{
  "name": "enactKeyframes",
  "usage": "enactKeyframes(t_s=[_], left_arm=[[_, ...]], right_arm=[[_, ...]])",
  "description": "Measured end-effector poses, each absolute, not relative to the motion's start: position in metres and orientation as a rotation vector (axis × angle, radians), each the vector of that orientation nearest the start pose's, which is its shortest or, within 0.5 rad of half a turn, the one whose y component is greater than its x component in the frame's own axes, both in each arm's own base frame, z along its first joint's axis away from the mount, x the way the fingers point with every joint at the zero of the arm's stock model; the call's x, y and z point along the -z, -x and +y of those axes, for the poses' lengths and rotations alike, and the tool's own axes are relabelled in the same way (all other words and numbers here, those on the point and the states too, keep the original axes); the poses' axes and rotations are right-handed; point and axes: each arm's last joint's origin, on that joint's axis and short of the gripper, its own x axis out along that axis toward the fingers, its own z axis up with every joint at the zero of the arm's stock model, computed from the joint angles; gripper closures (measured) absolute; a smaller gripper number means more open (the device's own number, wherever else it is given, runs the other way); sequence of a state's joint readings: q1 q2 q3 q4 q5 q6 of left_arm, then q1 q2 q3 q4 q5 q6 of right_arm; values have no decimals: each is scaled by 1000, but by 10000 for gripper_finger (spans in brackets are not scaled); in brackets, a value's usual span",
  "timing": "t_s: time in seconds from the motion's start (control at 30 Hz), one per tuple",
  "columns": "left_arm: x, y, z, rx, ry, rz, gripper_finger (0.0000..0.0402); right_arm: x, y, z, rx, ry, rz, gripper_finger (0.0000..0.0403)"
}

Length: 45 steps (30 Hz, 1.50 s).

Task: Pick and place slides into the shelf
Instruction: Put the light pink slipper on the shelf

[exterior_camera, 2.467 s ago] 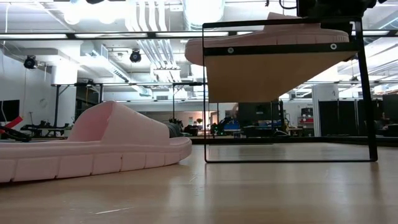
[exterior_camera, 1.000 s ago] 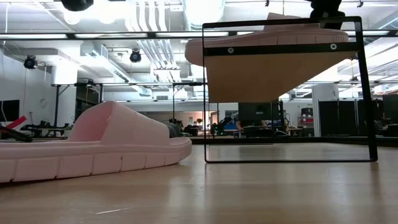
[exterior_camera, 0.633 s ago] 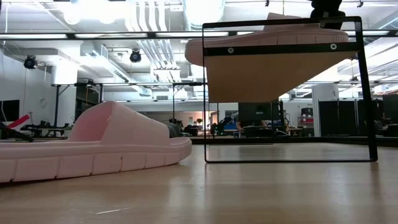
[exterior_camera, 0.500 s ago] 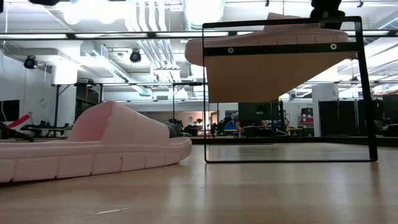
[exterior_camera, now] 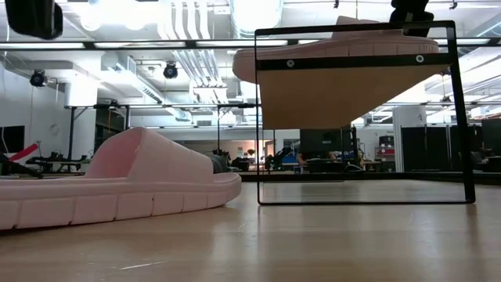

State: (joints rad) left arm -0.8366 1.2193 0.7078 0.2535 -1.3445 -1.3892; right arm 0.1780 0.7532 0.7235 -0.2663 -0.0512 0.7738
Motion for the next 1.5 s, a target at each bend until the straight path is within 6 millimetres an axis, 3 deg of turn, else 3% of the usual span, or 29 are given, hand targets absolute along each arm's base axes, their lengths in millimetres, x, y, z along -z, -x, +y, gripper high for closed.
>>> enactKeyframes(t_s=[0.77, 1.17, 1.5], left_arm=[[-195, -191, -206, -488, 1452, -366, 402], [-175, -197, -218, -444, 1466, -199, 402], [-158, -200, -223, -446, 1591, -166, 402]], right_arm=[[-310, -164, 31, -110, -740, 351, 266], [-313, -165, 31, -121, -746, 322, 266], [-315, -165, 31, -127, -748, 307, 266]])
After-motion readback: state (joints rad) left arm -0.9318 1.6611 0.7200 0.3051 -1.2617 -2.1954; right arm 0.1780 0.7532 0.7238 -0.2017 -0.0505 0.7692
